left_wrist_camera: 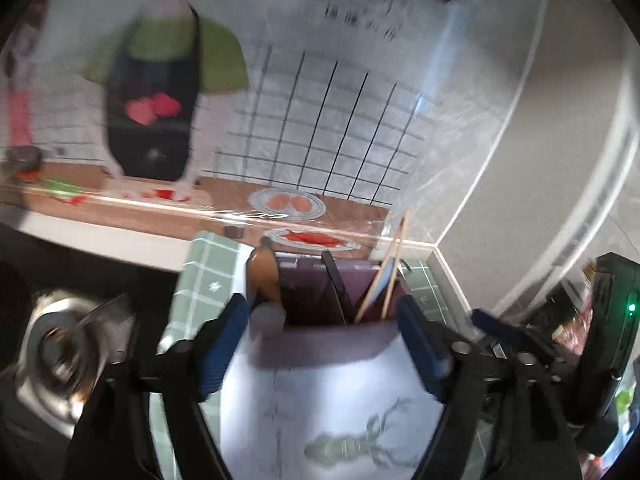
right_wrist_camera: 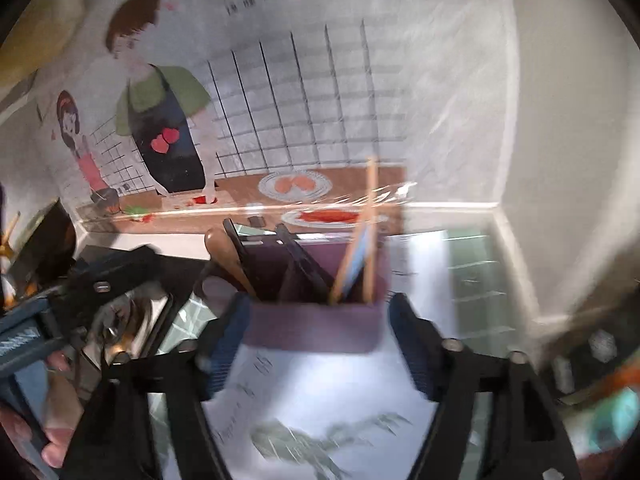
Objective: Organize utensils
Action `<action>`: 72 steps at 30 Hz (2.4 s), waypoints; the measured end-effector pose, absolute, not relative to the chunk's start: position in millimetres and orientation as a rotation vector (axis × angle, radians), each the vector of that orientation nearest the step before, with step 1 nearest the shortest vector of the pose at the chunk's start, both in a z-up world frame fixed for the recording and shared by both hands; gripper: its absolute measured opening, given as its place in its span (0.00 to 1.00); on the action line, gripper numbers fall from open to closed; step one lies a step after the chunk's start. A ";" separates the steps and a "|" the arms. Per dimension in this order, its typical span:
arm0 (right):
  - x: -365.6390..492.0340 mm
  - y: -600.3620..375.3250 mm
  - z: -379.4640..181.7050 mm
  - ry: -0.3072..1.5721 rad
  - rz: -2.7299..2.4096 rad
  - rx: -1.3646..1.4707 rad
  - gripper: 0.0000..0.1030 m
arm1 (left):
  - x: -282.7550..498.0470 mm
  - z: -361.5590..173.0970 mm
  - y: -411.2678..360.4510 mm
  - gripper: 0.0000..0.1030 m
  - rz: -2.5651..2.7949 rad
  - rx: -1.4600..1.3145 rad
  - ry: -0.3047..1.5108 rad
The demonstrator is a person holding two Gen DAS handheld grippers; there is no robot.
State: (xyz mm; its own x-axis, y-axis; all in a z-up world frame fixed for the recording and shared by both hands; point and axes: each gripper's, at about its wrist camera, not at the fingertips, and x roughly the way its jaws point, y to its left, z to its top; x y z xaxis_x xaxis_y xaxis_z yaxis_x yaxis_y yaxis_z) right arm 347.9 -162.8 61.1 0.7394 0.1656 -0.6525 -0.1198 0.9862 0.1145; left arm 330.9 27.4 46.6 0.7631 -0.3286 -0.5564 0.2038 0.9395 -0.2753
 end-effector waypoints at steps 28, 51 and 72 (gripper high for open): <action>111.4 -187.0 45.7 0.647 0.063 -0.031 0.94 | 72.3 10.5 28.3 1.00 -0.014 0.001 0.489; 99.0 -187.5 52.8 0.613 0.046 -0.058 0.94 | 66.4 12.8 16.5 1.00 -0.048 0.038 0.493; 95.4 -192.1 54.9 0.607 0.046 -0.051 0.94 | 63.4 12.5 16.7 1.00 -0.049 0.028 0.497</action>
